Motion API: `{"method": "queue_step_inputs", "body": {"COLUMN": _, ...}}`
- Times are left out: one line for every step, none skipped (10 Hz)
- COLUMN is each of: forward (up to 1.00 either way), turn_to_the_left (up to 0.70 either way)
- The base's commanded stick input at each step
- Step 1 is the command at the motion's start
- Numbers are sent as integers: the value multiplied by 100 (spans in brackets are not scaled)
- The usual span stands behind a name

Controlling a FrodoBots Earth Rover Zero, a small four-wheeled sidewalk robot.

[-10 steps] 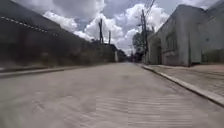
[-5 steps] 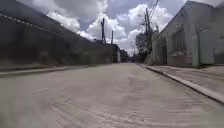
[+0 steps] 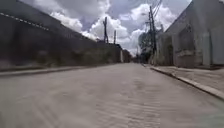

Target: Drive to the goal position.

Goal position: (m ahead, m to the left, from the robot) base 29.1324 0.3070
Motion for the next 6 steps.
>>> {"method": "queue_step_inputs", "body": {"forward": 100, "turn_to_the_left": -38}}
{"method": "queue_step_inputs", "body": {"forward": 100, "turn_to_the_left": -38}}
{"method": "queue_step_inputs", "body": {"forward": 100, "turn_to_the_left": -39}}
{"method": "queue_step_inputs", "body": {"forward": 100, "turn_to_the_left": -13}}
{"method": "queue_step_inputs", "body": {"forward": 100, "turn_to_the_left": -1}}
{"method": "queue_step_inputs", "body": {"forward": 100, "turn_to_the_left": 0}}
